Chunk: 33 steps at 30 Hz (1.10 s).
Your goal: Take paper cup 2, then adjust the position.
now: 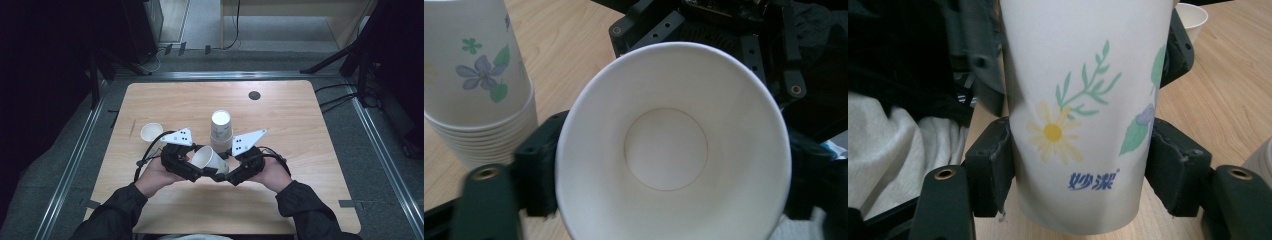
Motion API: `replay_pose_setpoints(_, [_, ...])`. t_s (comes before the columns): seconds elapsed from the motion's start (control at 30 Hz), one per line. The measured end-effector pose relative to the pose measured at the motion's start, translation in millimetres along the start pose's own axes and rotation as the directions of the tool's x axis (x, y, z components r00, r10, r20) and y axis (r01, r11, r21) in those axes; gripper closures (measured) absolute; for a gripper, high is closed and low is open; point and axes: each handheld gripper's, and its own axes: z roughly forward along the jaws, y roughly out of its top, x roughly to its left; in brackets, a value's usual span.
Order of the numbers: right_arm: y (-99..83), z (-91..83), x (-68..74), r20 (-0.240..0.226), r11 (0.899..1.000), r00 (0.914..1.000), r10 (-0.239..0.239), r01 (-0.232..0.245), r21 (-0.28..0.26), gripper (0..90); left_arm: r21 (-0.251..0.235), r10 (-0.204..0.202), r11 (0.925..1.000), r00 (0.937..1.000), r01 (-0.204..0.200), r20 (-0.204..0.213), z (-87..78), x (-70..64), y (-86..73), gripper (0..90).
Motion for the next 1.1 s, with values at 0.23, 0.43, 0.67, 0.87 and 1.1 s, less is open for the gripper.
replay_pose_setpoints(0.23, [0.0,-0.2,-0.4,0.000,1.000,1.0000,-0.003,0.003,-0.002,33.7,0.006,-0.012,0.9999,0.9999,0.012,0.012,-1.2,1.8,0.7,24.0])
replay_pose_setpoints(0.43, [-1.5,0.1,-1.8,-0.028,1.000,0.9995,0.017,-0.017,0.000,22.4,-0.002,-0.013,0.9999,0.9999,0.013,-0.002,-7.9,4.0,1.3,24.5])
replay_pose_setpoints(0.67, [-7.5,-4.7,-4.6,0.021,0.999,0.9992,0.035,-0.036,0.015,20.9,-0.017,-0.024,0.9996,0.9992,0.023,-0.031,-21.3,12.9,0.6,24.6])
replay_pose_setpoints(0.87, [-12.0,-4.3,-7.1,0.112,0.999,0.9931,0.035,-0.038,0.020,19.4,0.005,-0.002,1.0000,0.9974,0.003,-0.072,-28.6,14.8,-1.9,24.6])
replay_pose_setpoints(1.1, [-16.7,-9.1,-7.9,0.136,0.998,0.9891,0.056,-0.061,0.032,19.4,0.025,0.001,0.9997,0.9951,0.001,-0.099,-33.5,18.9,-3.2,24.5])
